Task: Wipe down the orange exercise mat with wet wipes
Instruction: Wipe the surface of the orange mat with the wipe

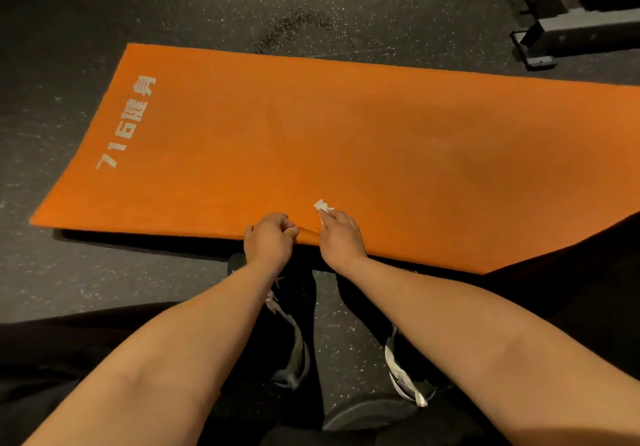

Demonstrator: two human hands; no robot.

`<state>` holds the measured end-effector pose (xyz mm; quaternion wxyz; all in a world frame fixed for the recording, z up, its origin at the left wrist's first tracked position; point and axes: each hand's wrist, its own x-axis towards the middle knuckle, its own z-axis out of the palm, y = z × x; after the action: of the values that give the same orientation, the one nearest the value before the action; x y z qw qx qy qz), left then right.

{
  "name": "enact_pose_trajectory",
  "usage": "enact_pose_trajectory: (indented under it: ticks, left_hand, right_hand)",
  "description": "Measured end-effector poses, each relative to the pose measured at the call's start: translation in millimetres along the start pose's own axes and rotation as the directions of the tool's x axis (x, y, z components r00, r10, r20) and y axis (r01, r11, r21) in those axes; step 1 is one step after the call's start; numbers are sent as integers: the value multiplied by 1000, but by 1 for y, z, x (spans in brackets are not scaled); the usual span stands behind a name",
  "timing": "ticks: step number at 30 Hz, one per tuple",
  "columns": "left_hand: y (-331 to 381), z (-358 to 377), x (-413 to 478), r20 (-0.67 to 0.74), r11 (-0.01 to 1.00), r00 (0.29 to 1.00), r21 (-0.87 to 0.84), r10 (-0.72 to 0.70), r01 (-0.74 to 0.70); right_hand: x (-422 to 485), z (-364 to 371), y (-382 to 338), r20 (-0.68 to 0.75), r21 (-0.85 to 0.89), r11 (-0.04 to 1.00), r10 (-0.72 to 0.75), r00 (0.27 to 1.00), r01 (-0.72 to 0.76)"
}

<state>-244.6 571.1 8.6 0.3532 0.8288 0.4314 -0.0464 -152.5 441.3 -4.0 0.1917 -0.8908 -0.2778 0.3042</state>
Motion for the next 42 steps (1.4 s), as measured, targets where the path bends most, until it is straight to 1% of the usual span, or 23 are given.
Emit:
enact_pose_trajectory:
  ticks: [2,5,7,9,11,12,13,14,15,16,18,19,20,23,27,28,30,34,36,37,39,42]
  left_hand:
    - [-5,-16,9,-16,998,999,23,-52,52]
    - [-23,-32,16,-41,991,993,69,-109,112]
    - [-34,-33,13,-34,982,988,113,-149,152]
    - [-38,-30,8,15,971,981,145,-194,190]
    - [-39,-24,5,94,958,969,198,-228,206]
    - [-39,-19,4,109,958,974,232,-199,169]
    - [-40,-13,4,114,963,983,248,-141,109]
    - [-40,-7,5,109,973,992,228,-67,41]
    - [-39,-1,5,113,981,994,194,3,-25]
    - [-36,4,6,136,983,989,169,51,-74]
    - [-30,15,7,208,975,976,193,68,-110]
    - [-27,20,7,245,966,968,230,60,-118]
    - [-24,26,6,279,955,958,264,60,-136]
    - [-21,41,-4,333,918,935,321,121,-233]
    - [-18,57,-13,394,870,883,305,255,-387]
    - [-18,58,-12,387,862,883,315,265,-397]
    - [-22,56,-5,337,849,906,369,256,-378]
    - [-30,41,5,133,853,978,480,162,-206]
    - [-27,42,3,49,863,992,489,119,-128]
    - [-24,45,1,34,869,994,484,101,-105]
    - [-17,55,-5,70,874,992,469,105,-125]
    - [-7,68,-12,198,875,960,407,197,-263]
  right_hand:
    - [10,4,-12,13,61,998,-1,1000,0]
    - [19,17,-30,109,118,993,-4,994,-9]
    - [18,26,-42,167,103,994,2,986,-19]
    - [14,32,-52,229,63,998,-3,973,-12]
    - [11,38,-52,282,86,996,-29,959,4]
    - [10,40,-49,289,126,992,-50,956,13]
    - [7,39,-44,276,184,983,-63,959,12]
    - [5,37,-40,246,244,970,-64,967,2]
    - [3,33,-33,202,262,965,-54,978,-1]
    - [3,28,-26,151,228,974,-22,988,-13]
    - [3,17,-8,65,-9,997,75,995,-74]
    - [3,12,1,54,-98,989,121,991,-115]
    - [2,9,9,68,-144,979,155,986,-144]
    - [-2,12,20,94,-155,978,158,983,-143]
    - [-4,17,26,103,-150,982,127,987,-110]
    - [-3,16,27,118,-144,983,127,985,-109]
    - [-4,15,28,138,-140,984,127,982,-108]
    - [-8,16,27,119,-178,978,133,984,-111]
    - [-10,20,27,108,-203,973,131,985,-107]
    - [-11,22,27,104,-206,973,131,986,-108]
    - [-11,23,25,95,-210,971,135,986,-112]
    - [-12,26,26,60,-208,972,127,990,-112]
